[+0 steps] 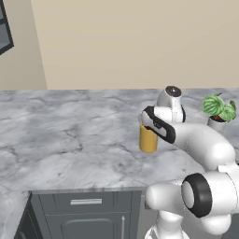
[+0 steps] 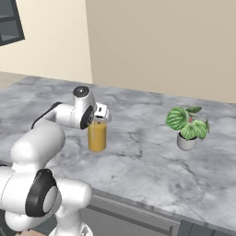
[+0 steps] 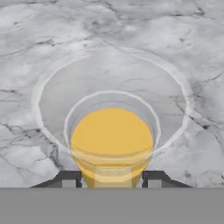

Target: Place the pitcher and cup on the dining counter for serving.

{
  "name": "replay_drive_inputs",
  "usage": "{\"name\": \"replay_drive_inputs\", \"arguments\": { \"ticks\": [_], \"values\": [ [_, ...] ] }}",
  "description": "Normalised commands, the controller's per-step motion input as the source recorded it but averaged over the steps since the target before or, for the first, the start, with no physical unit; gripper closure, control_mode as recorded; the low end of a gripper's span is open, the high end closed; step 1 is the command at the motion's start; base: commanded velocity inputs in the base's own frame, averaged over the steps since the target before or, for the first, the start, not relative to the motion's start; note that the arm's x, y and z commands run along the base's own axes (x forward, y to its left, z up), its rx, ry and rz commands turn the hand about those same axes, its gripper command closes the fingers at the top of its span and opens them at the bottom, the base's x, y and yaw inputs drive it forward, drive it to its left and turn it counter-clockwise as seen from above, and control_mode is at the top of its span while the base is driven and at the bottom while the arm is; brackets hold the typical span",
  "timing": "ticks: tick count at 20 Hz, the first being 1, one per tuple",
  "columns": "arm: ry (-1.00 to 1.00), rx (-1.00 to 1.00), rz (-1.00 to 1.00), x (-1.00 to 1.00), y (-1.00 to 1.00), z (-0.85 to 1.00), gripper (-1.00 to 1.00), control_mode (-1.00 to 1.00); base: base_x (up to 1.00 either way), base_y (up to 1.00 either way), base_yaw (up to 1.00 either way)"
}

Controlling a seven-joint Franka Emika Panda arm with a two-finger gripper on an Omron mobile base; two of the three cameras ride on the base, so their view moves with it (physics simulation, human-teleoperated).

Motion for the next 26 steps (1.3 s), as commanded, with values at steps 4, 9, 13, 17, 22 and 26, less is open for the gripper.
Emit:
{"name": "replay_drive_inputs", "arguments": {
  "ticks": [4, 9, 13, 17, 22, 26],
  "values": [
    [-0.14, -0.03, 0.0, -0.29, 0.1, 0.22, -1.0, -1.0, 0.0, 0.0, 0.0],
    [-0.14, -0.01, -0.05, -0.56, 0.08, 0.45, -1.0, -1.0, 0.0, 0.0, 0.0],
    [-0.06, 0.0, -0.08, -0.86, 0.0, 0.52, -1.0, -1.0, 0.0, 0.0, 0.0],
    [0.0, 0.0, -0.03, -0.71, 0.0, 0.62, -1.0, -1.0, 0.0, 0.0, 0.0],
    [0.0, 0.02, 0.0, -0.38, 0.0, 0.46, -1.0, -1.0, 0.0, 0.0, 0.0],
    [0.0, 0.0, 0.0, 0.0, 0.0, 0.0, -1.0, -1.0, 0.0, 0.0, 0.0]
  ]
}}
